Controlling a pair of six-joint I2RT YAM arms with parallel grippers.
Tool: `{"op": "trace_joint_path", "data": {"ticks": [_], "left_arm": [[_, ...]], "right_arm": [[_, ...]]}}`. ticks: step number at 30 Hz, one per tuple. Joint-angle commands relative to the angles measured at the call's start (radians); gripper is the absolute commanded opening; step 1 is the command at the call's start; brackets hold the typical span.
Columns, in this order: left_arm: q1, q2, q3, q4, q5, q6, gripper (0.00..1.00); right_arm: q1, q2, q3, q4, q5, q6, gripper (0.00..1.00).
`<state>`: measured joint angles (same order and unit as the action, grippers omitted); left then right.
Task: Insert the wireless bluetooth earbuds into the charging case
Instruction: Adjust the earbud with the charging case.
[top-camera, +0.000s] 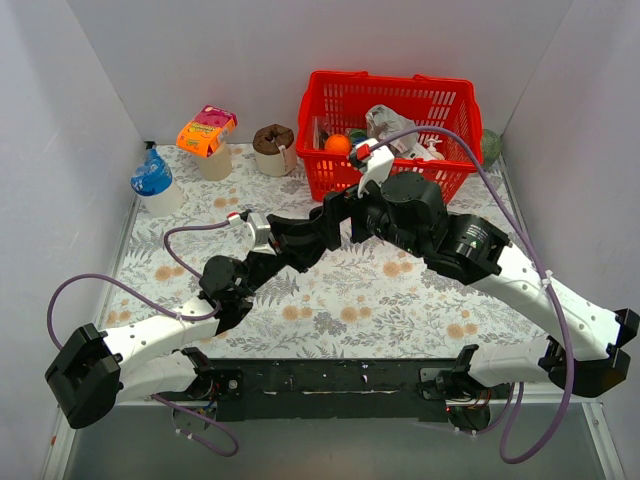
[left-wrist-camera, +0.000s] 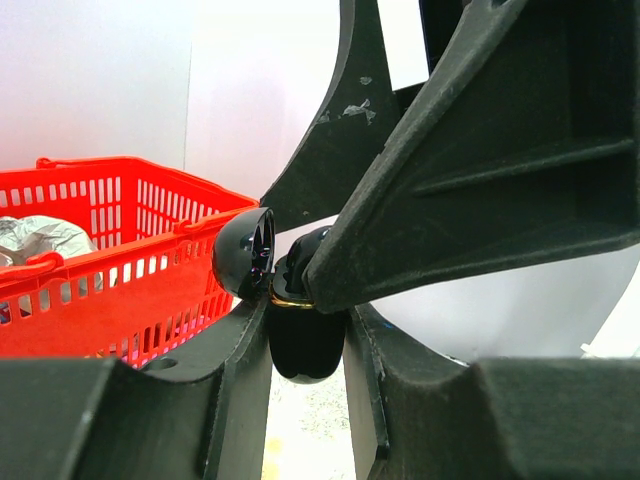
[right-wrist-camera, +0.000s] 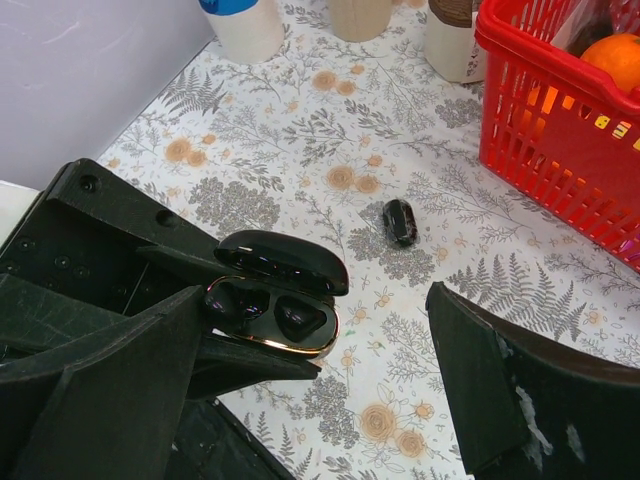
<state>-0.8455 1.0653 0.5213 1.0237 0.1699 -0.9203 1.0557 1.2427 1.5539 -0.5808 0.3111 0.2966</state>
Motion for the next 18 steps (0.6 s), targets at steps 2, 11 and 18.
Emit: {"op": "trace_joint_path", "data": {"ticks": [2, 11, 18], "left_arm": [[0.003, -0.027, 0.02, 0.019, 0.01, 0.005, 0.0], [0.003, -0.033, 0.019, 0.018, 0.006, 0.006, 0.0], [0.003, -0.033, 0.026, 0.01, 0.008, 0.006, 0.0]], "right_arm": [[-0.023, -0.052, -0.008, 0.024, 0.042, 0.004, 0.98], [-0.042, -0.072, -0.032, 0.012, 0.043, 0.007, 0.98], [-0.048, -0.098, -0.048, 0.05, 0.011, 0.001, 0.98]]}}
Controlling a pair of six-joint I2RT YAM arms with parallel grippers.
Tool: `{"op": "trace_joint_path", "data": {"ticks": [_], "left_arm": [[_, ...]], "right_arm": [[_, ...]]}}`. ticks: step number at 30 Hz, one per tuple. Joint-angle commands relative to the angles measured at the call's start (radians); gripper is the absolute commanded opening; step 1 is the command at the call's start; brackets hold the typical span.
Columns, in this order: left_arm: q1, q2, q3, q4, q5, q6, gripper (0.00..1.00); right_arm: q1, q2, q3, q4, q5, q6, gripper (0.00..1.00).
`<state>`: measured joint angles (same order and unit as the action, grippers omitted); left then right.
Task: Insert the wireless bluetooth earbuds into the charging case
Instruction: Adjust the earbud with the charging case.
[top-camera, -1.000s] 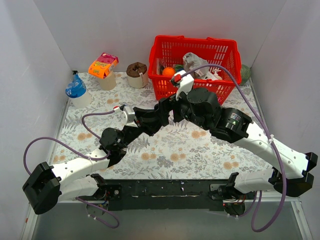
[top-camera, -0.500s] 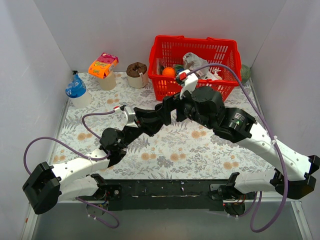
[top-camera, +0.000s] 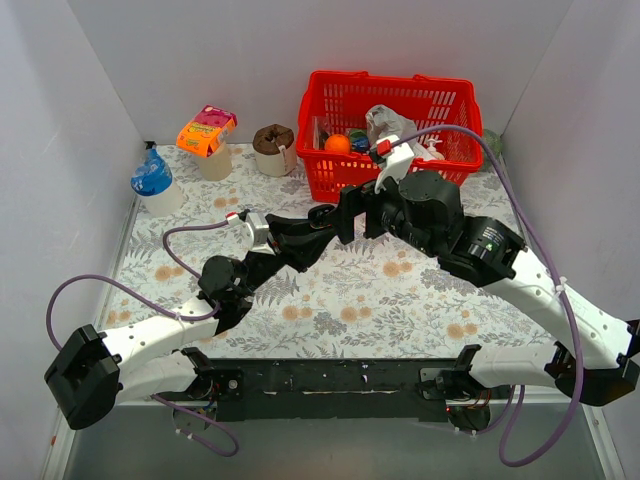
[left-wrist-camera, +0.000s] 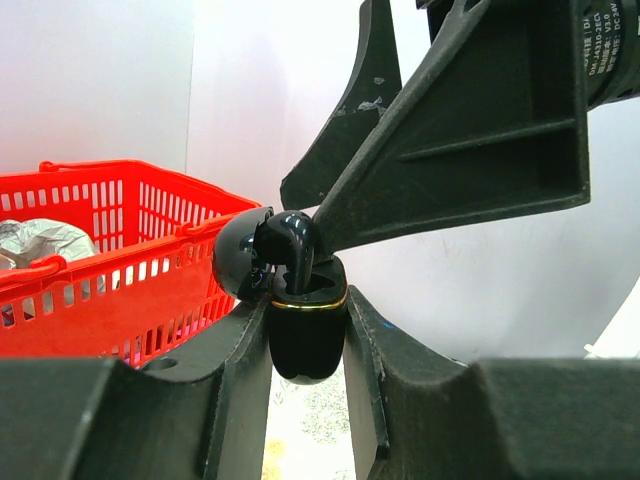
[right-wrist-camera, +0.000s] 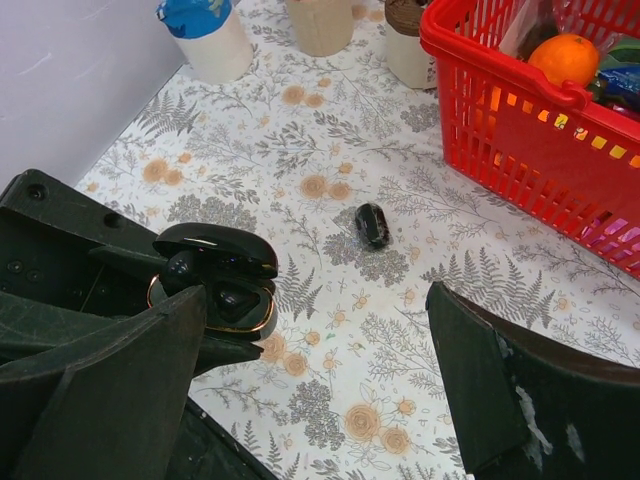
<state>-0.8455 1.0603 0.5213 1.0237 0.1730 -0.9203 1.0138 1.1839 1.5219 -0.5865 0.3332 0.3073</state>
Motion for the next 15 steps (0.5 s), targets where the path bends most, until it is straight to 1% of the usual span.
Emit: {"op": "trace_joint_path", "data": {"ticks": [1, 5, 8, 10, 15], "left_arm": [[0.003, -0.028, 0.026, 0.01, 0.005, 0.006, 0.0], [0.003, -0.031, 0.022, 0.013, 0.005, 0.005, 0.0], [0.003, -0.036, 0.01, 0.035, 0.017, 0.006, 0.0], [0.003, -0.036, -0.001, 0.071, 0.028, 0.005, 0.0], [0.003, -0.023, 0.009, 0.065, 0.034, -0.003, 0.0]], "right_arm": [[-0.006, -0.044, -0.019, 0.069, -0.02, -0.016, 0.98], [-0.006, -0.098, -0.039, 0.137, -0.105, -0.043, 0.98], [-0.006, -0.119, -0.039, 0.152, -0.099, -0.05, 0.98], [-0.006, -0.109, -0.022, 0.134, -0.073, -0.051, 0.98], [-0.006, -0.078, 0.003, 0.088, -0.065, -0.047, 0.98]]}}
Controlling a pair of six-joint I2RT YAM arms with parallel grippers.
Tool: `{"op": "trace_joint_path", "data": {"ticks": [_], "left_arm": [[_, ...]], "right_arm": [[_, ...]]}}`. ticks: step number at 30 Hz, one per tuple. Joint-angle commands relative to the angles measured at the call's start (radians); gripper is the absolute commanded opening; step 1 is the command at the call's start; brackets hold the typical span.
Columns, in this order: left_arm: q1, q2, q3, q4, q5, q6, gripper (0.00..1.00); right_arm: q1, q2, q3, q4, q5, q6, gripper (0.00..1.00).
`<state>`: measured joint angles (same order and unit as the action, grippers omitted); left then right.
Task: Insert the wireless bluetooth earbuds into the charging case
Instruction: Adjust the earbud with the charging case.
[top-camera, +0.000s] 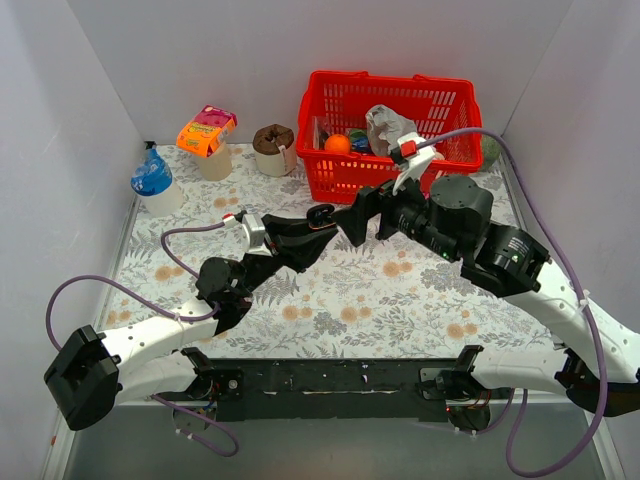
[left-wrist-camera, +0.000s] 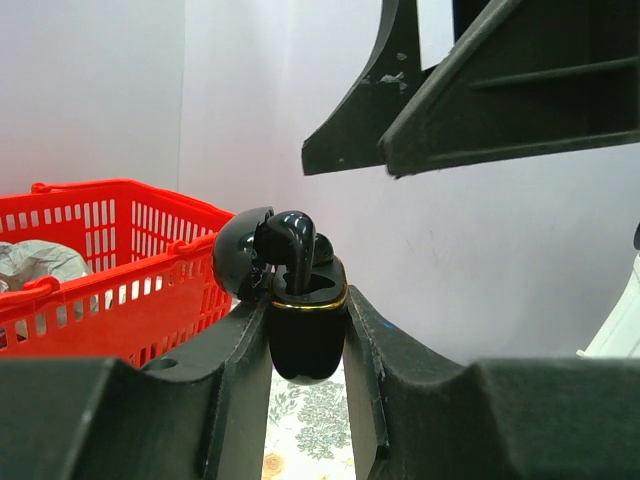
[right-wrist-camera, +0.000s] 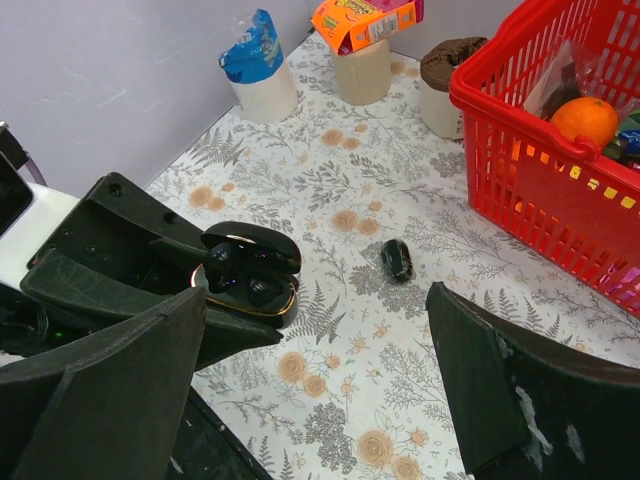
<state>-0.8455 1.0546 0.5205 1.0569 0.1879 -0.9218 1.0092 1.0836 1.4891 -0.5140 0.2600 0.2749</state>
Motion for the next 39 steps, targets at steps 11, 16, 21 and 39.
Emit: {"op": "trace_joint_path", "data": {"ticks": [11, 16, 21, 39], "left_arm": [[0.003, -0.015, 0.016, 0.028, 0.031, -0.003, 0.0], [0.003, -0.015, 0.013, 0.029, 0.036, -0.002, 0.0], [0.003, -0.016, 0.009, 0.032, 0.038, -0.006, 0.0], [0.003, -0.004, 0.007, 0.043, 0.038, -0.009, 0.0]], "right_arm": [[-0.001, 0.059, 0.039, 0.008, 0.013, -0.011, 0.98], [-0.001, 0.075, 0.051, -0.001, 0.033, -0.013, 0.98], [-0.003, 0.081, 0.054, -0.003, 0.041, -0.016, 0.98], [-0.001, 0.081, 0.082, -0.023, 0.038, -0.032, 0.98]]}}
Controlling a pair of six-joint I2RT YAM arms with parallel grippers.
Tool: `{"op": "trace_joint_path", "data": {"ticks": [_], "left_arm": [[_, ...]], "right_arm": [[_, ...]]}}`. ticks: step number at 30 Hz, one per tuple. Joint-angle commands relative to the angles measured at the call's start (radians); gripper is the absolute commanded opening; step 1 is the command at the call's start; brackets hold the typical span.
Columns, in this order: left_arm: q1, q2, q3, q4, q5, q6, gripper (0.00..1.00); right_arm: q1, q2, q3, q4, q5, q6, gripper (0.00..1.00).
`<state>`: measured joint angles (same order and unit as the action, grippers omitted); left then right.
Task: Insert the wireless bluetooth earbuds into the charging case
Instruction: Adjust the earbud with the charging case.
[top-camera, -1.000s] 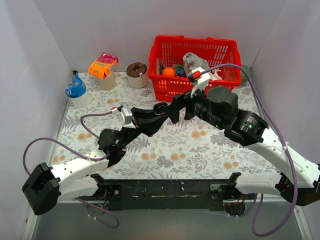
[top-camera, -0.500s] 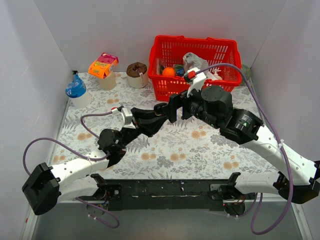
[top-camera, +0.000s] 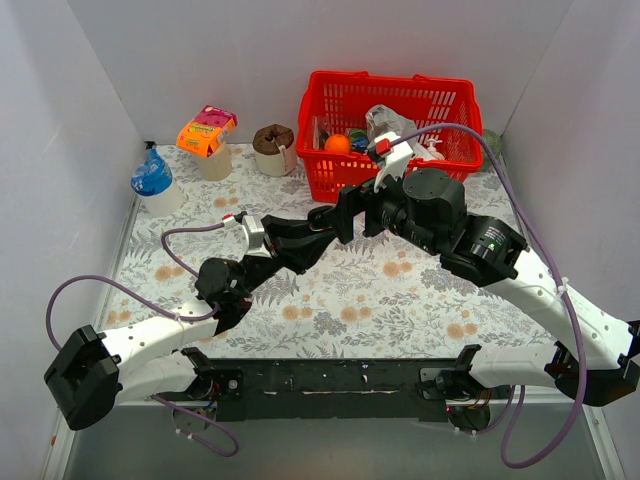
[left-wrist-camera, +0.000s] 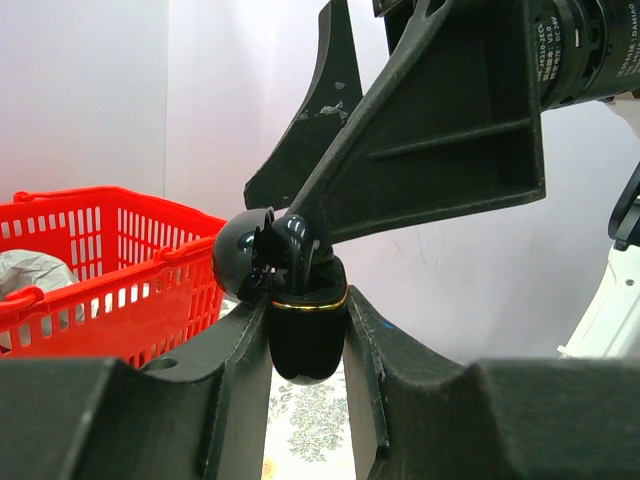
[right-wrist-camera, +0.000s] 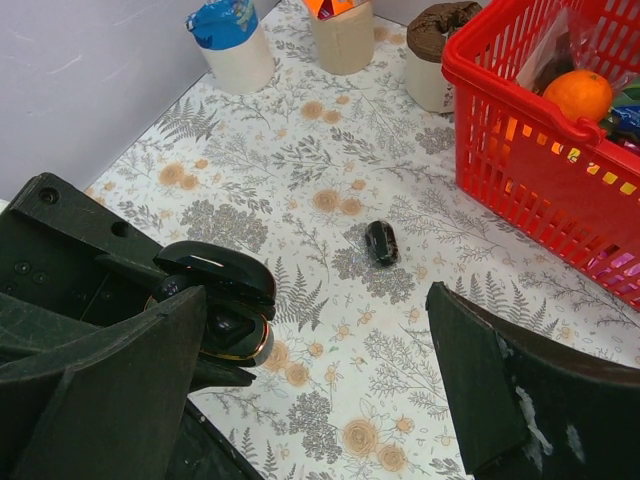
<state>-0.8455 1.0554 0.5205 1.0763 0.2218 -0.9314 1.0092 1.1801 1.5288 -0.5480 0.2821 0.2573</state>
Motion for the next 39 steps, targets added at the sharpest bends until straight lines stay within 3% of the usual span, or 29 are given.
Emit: {"op": "trace_joint_path", "data": {"ticks": [1, 18, 29, 39], "left_arm": [[0.003, -0.005, 0.007, 0.028, 0.007, 0.0, 0.0], [0.003, -0.003, 0.003, 0.034, 0.017, -0.007, 0.0], [0.003, -0.047, -0.036, 0.027, 0.06, -0.01, 0.0], [0.003, -0.078, -0.037, -0.015, 0.235, -0.023, 0.0]], "right_arm": [[-0.003, -0.017, 0.044, 0.011, 0.023, -0.015, 0.98], [0.0, -0.011, 0.071, 0.025, -0.032, -0.029, 0.98], [-0.009, -0.059, 0.076, 0.005, 0.112, -0.003, 0.97], [-0.021, 0.082, 0.192, -0.156, -0.02, 0.0, 0.75]]}}
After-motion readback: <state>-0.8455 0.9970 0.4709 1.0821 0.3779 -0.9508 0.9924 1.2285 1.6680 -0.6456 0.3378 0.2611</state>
